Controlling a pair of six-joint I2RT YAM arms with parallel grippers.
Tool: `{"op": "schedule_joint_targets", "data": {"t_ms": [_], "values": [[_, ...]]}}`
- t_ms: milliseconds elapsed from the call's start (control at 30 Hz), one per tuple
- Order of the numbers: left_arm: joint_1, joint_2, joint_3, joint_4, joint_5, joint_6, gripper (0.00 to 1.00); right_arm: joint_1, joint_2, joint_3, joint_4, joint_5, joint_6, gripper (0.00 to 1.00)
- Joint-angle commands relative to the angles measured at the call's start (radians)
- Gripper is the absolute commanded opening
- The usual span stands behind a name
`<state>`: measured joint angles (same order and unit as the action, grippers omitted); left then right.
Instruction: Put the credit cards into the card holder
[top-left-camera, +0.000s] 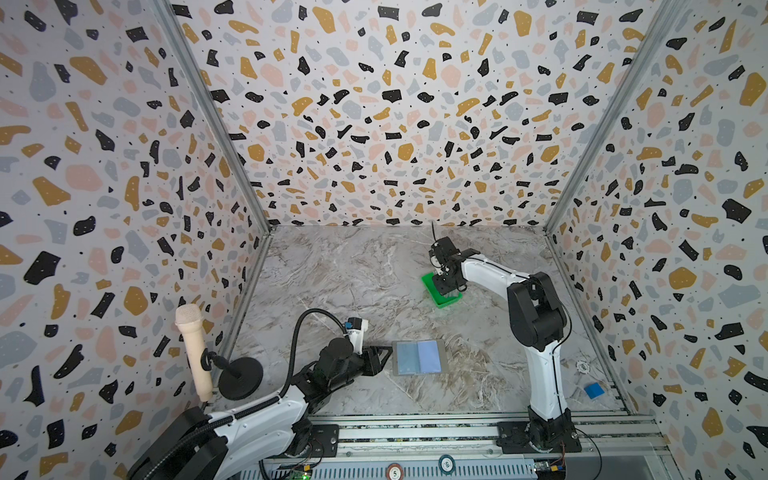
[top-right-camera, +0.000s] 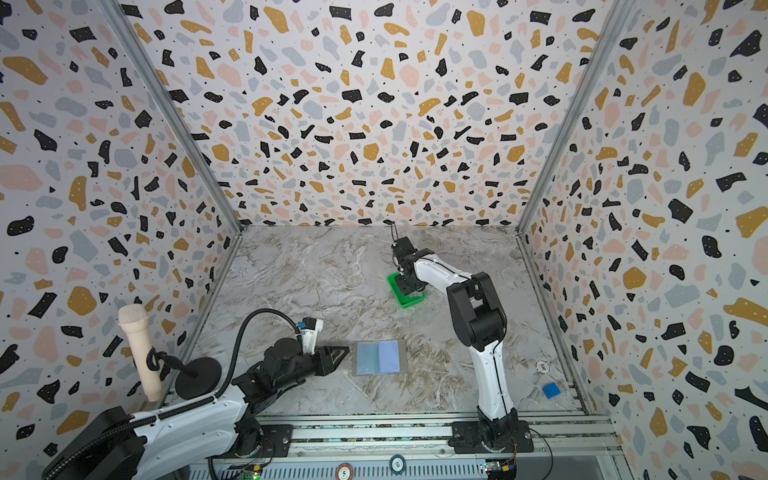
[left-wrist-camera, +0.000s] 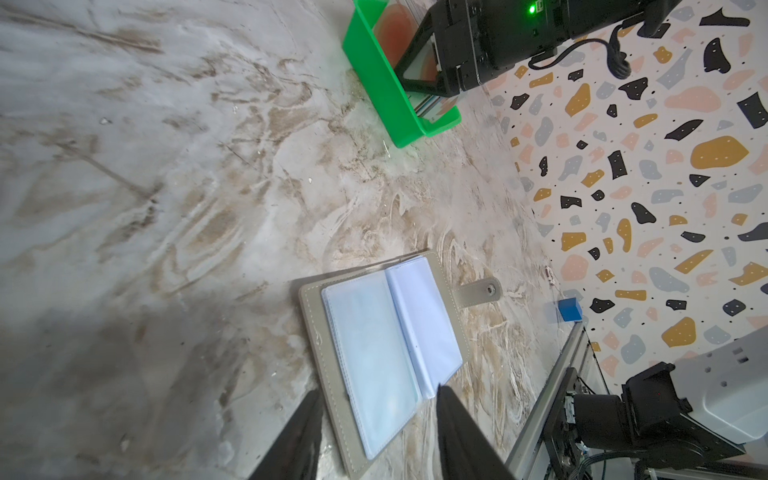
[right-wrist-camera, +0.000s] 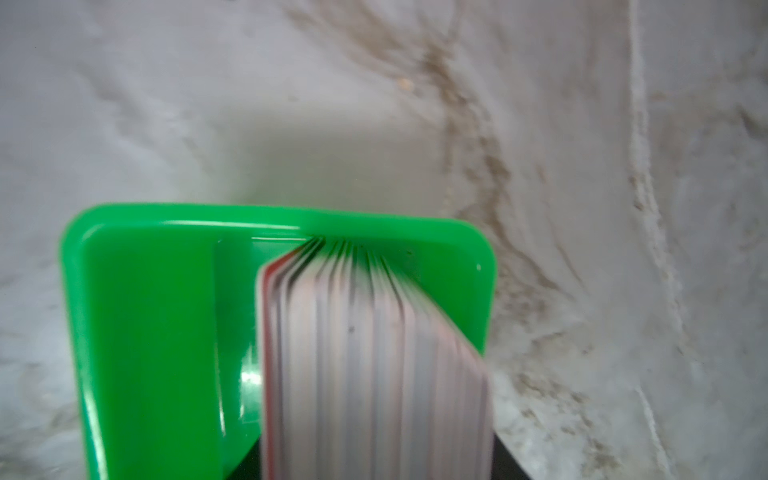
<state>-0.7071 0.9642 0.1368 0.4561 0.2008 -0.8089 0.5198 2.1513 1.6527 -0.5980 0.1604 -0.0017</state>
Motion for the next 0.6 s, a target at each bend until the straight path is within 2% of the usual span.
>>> {"op": "schedule_joint_targets", "data": {"t_ms": [0,67,167,333,467,567], "values": [[0.006,-0.003,0.001,0.021,0.005,-0.008,0.47,-0.003,0.017,0.009,-0.019,0.041,-0.045,0.70],[0.006,-0.005,0.003,0.018,0.002,-0.009,0.47,0.001,0.031,0.028,-0.023,0.067,-0.028,0.80],[0.006,-0.002,0.005,0.019,0.001,-0.012,0.47,0.005,0.057,0.065,-0.046,0.100,-0.015,0.86],[0.006,0.000,0.000,0.025,-0.003,-0.016,0.47,0.011,0.068,0.084,-0.071,0.173,0.004,0.87],[0.006,0.003,0.001,0.029,0.000,-0.017,0.47,0.012,0.057,0.099,-0.092,0.291,0.036,0.86],[0.006,0.002,0.001,0.029,0.001,-0.017,0.47,0.002,0.030,0.118,-0.104,0.321,0.058,0.85]]}}
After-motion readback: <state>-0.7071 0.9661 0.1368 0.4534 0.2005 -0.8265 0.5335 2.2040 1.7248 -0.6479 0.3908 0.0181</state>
